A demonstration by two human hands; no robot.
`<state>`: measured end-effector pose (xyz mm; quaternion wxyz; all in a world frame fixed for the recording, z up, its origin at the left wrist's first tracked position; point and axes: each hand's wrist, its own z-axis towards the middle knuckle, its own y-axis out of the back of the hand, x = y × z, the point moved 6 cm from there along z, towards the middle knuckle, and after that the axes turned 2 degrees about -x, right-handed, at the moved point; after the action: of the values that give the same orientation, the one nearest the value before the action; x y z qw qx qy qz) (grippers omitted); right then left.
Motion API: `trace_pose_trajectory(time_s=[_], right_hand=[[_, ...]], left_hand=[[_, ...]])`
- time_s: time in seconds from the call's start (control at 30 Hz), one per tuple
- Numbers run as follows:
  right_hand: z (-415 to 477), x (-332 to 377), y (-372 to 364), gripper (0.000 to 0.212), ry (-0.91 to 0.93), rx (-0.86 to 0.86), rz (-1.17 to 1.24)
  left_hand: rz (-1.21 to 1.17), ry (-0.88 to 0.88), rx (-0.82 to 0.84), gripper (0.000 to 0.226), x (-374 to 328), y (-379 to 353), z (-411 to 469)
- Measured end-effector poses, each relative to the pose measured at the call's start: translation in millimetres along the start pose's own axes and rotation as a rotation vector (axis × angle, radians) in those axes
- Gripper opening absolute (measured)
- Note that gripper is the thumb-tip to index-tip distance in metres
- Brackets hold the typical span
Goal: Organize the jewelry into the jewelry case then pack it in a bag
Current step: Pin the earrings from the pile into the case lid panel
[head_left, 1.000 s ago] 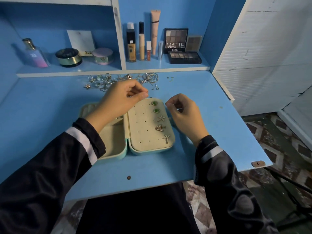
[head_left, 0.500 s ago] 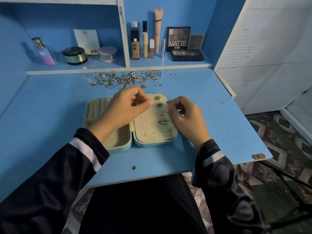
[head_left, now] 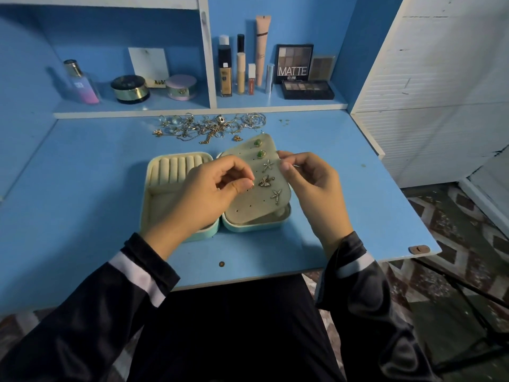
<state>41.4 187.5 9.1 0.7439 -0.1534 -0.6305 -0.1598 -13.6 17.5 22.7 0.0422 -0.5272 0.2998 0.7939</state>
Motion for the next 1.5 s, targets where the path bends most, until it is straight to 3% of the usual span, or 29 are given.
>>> trace_pose_trajectory(time_s=[1.0, 1.5], right_hand=[[-5.8, 19.1, -17.4, 0.010, 0.028, 0.041, 0.090], [-19.9, 12.9, -13.8, 0.007, 0.009, 0.015, 0.222]], left_hand=[[0.031, 0.057, 0.087, 0.029, -3.4, -2.9, -15.2], [-0.027, -0.056, -0.145, 0.007, -4.1, -6.8, -30.6]])
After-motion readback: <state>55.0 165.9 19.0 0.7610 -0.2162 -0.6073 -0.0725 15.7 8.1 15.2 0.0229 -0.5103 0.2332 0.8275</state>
